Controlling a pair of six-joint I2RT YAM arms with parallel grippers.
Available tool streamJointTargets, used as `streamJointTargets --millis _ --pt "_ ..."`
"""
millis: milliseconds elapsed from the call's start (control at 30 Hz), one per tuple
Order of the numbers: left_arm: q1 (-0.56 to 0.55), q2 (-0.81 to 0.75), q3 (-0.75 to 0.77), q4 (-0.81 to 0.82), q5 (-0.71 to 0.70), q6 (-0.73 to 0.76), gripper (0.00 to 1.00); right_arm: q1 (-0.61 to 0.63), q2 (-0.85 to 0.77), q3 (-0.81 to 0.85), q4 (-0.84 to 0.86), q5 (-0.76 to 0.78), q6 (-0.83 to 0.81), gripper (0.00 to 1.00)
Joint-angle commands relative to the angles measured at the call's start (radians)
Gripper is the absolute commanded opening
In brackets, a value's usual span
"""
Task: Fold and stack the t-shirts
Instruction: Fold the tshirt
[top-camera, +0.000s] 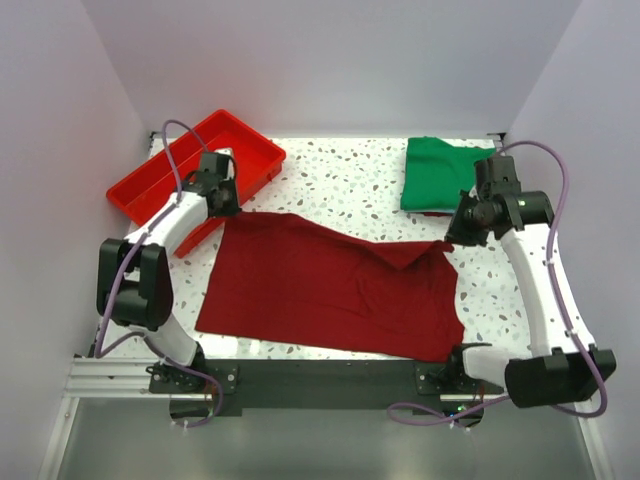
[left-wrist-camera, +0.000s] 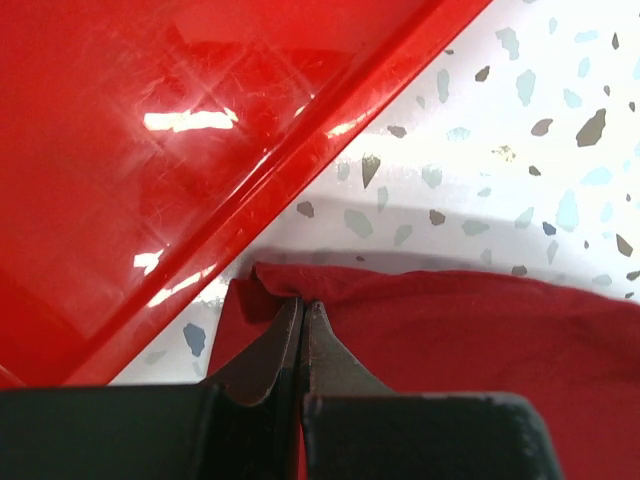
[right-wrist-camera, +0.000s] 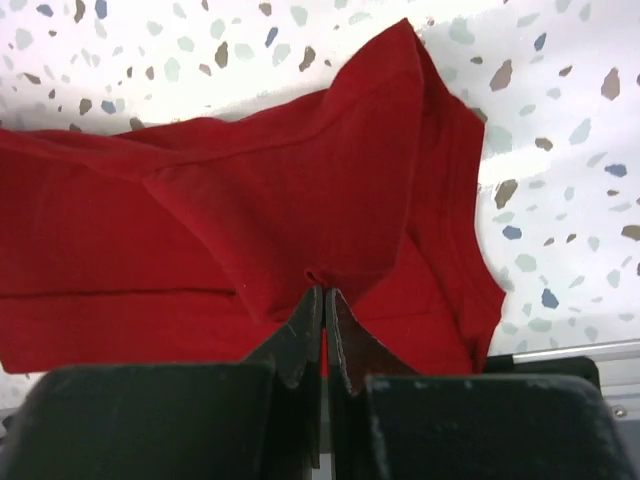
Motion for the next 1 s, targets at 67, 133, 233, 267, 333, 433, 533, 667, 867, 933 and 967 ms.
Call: streamJointTargets --millis 67,133,233,267,333,433,533,667,867,933,967 --pt "0.006 -0.086 -0.039 -0.047 -0.003 -0.02 0.0 0.01 -0.097 -0.083 -0.097 -0.066 0.039 0.0" --pt "0.006 -0.109 -0.051 -0.068 -0.013 -0.02 0.0 0.016 -0.118 -0.129 -0.105 -0.068 0.042 0.0" --pt "0.006 -0.124 -0.064 -0.122 -0.031 -0.032 0.0 0.018 -0.16 -0.18 -0.123 -0.074 0.049 0.0" --pt "0.006 -0.131 -0.073 -0.134 -0.04 -0.035 0.0 0.019 -0.169 -0.189 -0.132 -0.077 0.056 0.0" --pt "0.006 -0.15 -0.088 -0.162 -0.052 -0.046 0.0 0.019 -0.198 -0.21 -0.143 -0.083 0.063 0.0" --pt "0.006 -0.164 -0.096 -0.197 -0.074 -0.047 0.0 0.021 -0.227 -0.224 -0.168 -0.089 0.065 0.0" --pt "0.005 -0.169 -0.102 -0.225 -0.086 -0.049 0.0 0.021 -0.249 -0.23 -0.189 -0.086 0.063 0.0" --pt "0.006 -0.196 -0.11 -0.241 -0.089 -0.054 0.0 0.023 -0.273 -0.233 -0.22 -0.081 0.069 0.0" --pt "0.005 -0.218 -0.119 -0.286 -0.085 -0.057 0.0 0.022 -0.318 -0.247 -0.26 -0.087 0.077 0.0" --pt "0.006 -0.224 -0.128 -0.297 -0.086 -0.058 0.0 0.023 -0.33 -0.255 -0.268 -0.092 0.079 0.0" --pt "0.006 -0.23 -0.131 -0.31 -0.088 -0.061 0.0 0.023 -0.341 -0.259 -0.278 -0.094 0.08 0.0"
